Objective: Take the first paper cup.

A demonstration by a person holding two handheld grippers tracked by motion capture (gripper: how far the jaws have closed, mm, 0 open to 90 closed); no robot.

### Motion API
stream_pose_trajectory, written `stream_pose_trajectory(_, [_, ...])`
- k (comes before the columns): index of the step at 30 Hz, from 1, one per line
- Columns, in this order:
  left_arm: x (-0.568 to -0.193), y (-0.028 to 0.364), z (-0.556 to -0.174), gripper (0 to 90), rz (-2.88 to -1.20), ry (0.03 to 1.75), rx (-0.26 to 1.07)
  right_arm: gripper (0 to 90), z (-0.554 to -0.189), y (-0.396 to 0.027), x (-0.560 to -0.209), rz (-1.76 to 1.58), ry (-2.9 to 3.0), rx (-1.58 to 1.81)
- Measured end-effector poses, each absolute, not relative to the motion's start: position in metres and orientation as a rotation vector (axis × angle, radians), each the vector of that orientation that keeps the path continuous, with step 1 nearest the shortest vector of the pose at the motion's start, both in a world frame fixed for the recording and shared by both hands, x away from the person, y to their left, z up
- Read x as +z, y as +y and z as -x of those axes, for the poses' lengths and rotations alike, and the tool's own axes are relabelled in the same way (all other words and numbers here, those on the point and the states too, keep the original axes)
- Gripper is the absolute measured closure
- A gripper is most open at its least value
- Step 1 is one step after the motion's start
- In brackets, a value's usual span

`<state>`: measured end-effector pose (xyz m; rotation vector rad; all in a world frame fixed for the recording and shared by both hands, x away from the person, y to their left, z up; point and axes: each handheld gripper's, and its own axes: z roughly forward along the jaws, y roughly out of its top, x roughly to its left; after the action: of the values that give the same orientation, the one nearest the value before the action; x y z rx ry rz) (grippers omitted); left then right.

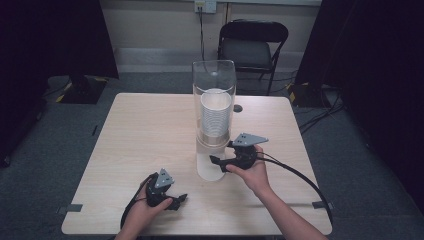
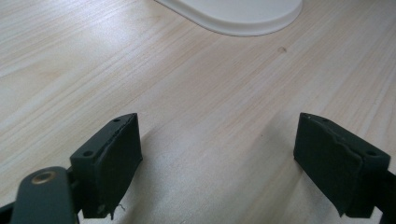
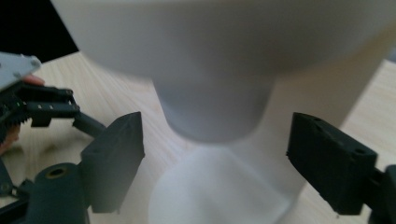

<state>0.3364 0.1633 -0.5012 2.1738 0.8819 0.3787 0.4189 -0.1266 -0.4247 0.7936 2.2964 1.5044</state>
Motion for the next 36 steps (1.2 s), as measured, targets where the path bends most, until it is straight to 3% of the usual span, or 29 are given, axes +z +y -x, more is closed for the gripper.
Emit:
stream_pose_trajectory(10, [-0.500, 0.164, -0.336, 14.6, -2.187, 0.886, 0.379, 32.6, -0.427, -0.112, -0.423, -0.770, 2.238, 1.563])
stream_pose_trajectory(36, [-0.501, 0.163, -0.336, 14.6, -2.174, 0.882, 0.379, 37.2, -0.426, -0.114, -0.431, -0.727, 2.249, 1.520])
